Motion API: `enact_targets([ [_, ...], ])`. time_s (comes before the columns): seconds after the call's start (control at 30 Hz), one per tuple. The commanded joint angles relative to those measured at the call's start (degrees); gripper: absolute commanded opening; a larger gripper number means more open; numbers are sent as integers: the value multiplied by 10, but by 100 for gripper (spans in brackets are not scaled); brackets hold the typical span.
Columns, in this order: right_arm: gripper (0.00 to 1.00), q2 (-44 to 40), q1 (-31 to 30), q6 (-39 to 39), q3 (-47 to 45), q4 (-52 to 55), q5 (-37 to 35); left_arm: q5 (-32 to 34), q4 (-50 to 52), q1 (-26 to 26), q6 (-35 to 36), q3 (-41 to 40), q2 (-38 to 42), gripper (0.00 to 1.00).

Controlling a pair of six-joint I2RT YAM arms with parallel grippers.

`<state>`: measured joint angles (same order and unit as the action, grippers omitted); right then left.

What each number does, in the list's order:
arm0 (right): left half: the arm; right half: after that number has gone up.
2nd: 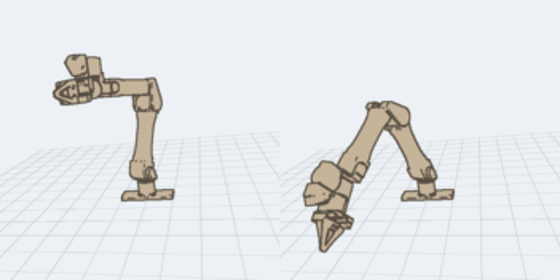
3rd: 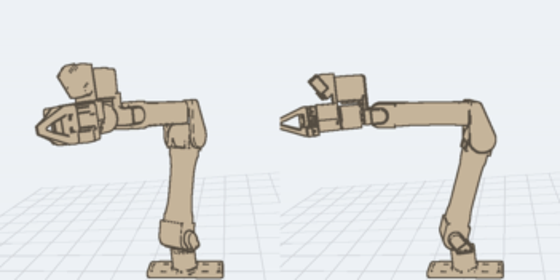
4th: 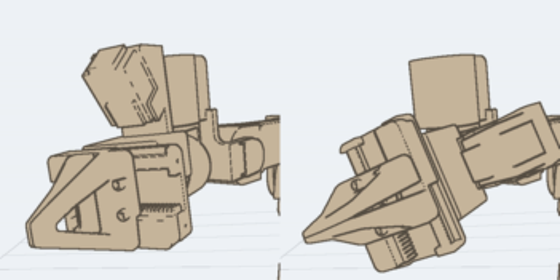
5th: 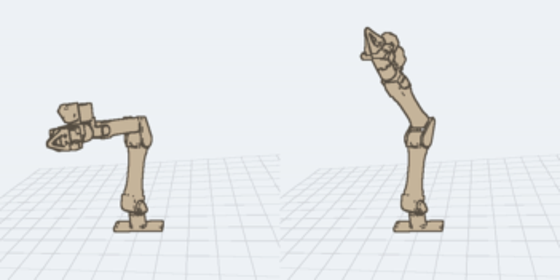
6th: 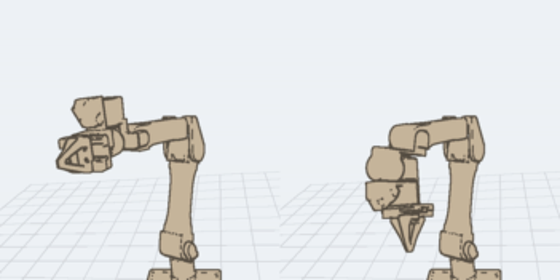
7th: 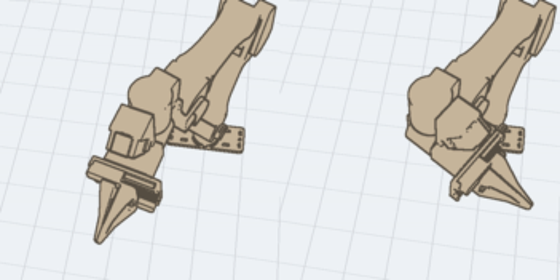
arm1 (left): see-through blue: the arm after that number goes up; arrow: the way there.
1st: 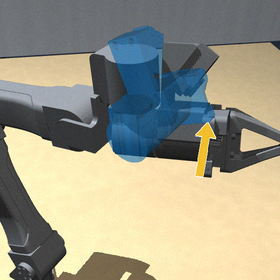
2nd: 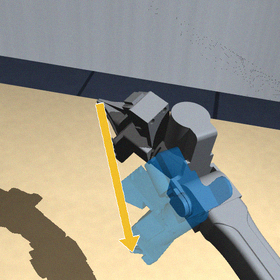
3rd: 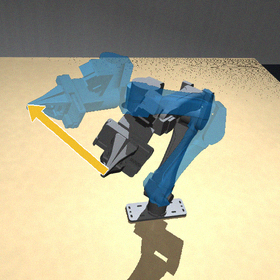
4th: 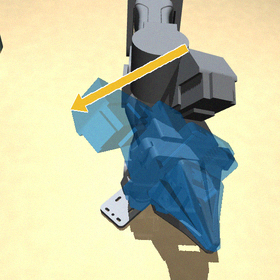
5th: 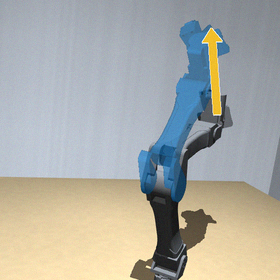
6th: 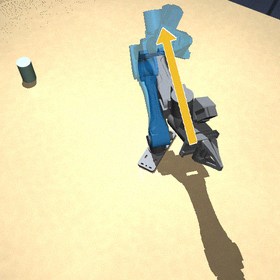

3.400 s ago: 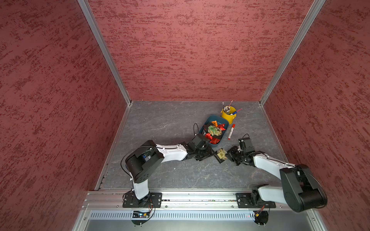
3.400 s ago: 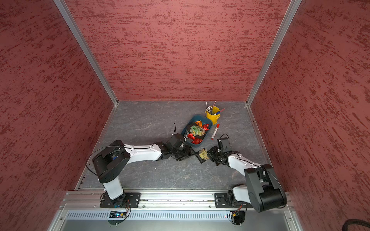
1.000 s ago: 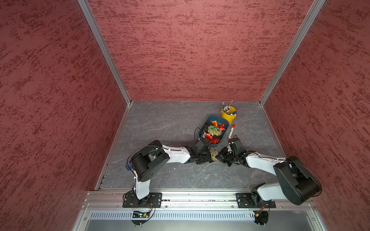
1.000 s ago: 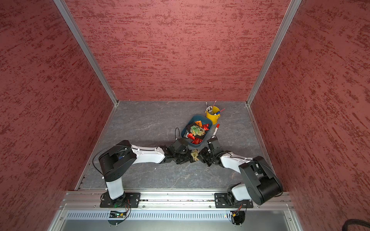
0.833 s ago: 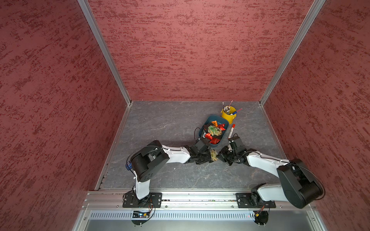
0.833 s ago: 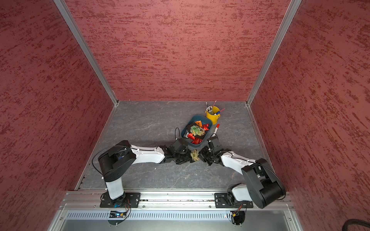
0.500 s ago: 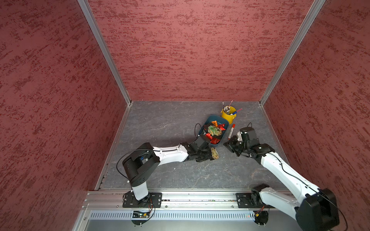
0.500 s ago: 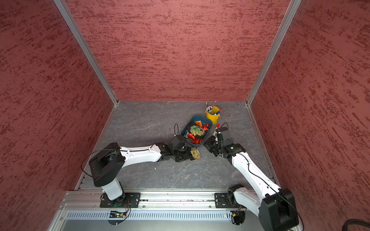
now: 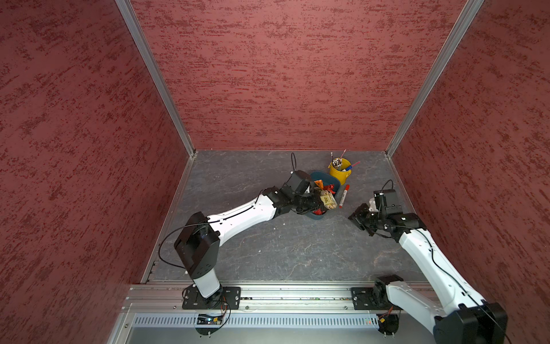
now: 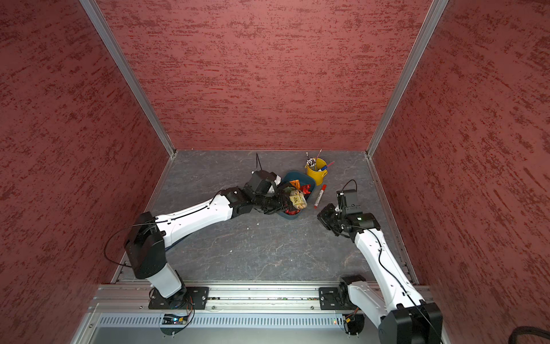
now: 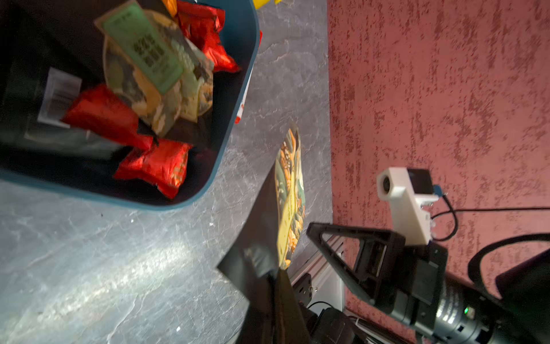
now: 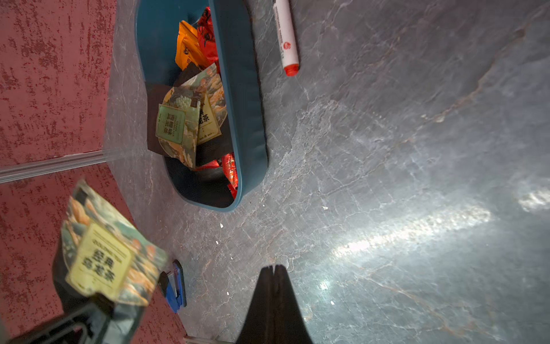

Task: Put the tea bags into the storage box
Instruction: Pick up the tea bag from the center of the board, then place the tea bag in the storage box.

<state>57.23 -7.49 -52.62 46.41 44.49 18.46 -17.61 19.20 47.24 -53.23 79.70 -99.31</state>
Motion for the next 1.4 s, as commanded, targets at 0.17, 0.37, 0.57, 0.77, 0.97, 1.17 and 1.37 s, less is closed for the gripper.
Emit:
enact_targets([
  [0.17, 0, -4, 15, 27, 20, 29, 6, -81, -7, -55, 50, 102, -127, 5],
  [0.37, 0, -12, 17, 30, 13, 31, 9, -104, -21, -83, 61, 169, -201, 9],
  [0.57, 0, -13, 18, 33, 12, 33, 12, -108, -3, -98, 63, 226, -243, 16],
  [0.77, 0, -4, 20, 41, 21, 34, 16, -113, 1, -108, 57, 232, -245, 43],
  [0.97, 0, -10, 19, 52, 27, 36, 8, -93, 5, -114, 76, 205, -182, 53],
  [1.17, 6, -30, 20, 71, 15, 18, -5, -82, 28, -155, 99, 146, -74, 100],
  [1.37, 64, -41, 19, 98, 32, 18, -11, -67, 88, -222, 155, 56, 45, 100],
])
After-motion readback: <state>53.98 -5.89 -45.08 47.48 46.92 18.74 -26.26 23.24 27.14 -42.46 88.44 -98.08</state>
